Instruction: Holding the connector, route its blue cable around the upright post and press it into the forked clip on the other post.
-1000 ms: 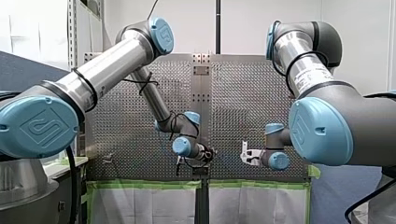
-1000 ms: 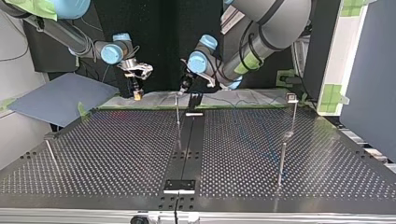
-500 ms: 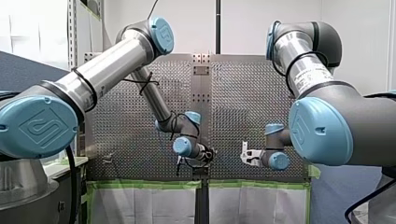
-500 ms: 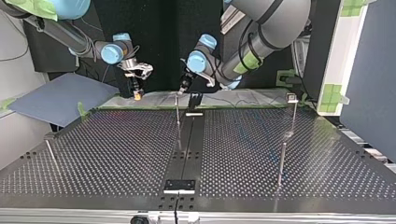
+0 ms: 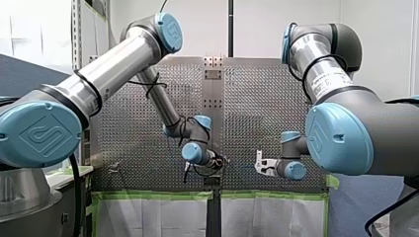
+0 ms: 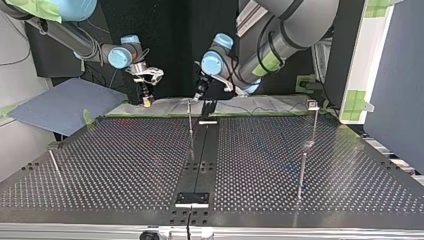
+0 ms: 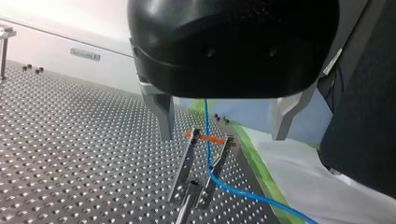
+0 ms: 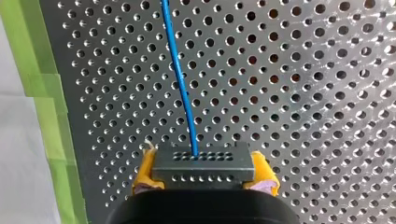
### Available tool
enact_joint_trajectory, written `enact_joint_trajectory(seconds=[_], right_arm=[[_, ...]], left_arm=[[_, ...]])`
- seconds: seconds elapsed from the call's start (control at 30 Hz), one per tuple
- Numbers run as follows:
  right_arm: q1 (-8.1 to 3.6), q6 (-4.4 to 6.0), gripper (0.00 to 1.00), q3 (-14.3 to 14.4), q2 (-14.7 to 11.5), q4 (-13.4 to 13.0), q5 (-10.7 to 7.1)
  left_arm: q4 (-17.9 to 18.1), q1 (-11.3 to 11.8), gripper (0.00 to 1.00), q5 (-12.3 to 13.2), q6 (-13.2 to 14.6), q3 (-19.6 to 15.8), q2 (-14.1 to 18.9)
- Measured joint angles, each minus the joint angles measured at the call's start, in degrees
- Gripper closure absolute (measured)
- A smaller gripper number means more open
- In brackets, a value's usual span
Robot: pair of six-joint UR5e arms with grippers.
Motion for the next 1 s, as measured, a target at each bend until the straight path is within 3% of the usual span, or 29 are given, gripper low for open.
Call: enact_joint_trajectory(seconds=[0.23, 0.57, 0.77, 1.0], right_arm=[[0.00, -0.05, 1.00, 0.00, 0.06, 0.17, 0.00], [0.00, -0.12, 1.00, 0.00, 0.13, 0.44, 0.07], [-0.04, -0.21, 1.00, 0.00, 0.14, 0.62, 0.30], [-0.06, -0.26, 1.00, 0.00, 0.15, 0.81, 0.92]], left_arm=[[1.16, -0.22, 0.00, -3.29, -1.19, -3.27, 3.27], [5.88, -0.89, 0.00, -8.70, -6.90, -9.18, 9.17], [4.72, -1.05, 0.00, -10.09, -9.49, -12.03, 12.03], [4.37, -1.49, 0.00, -10.55, -10.11, -15.57, 15.57]])
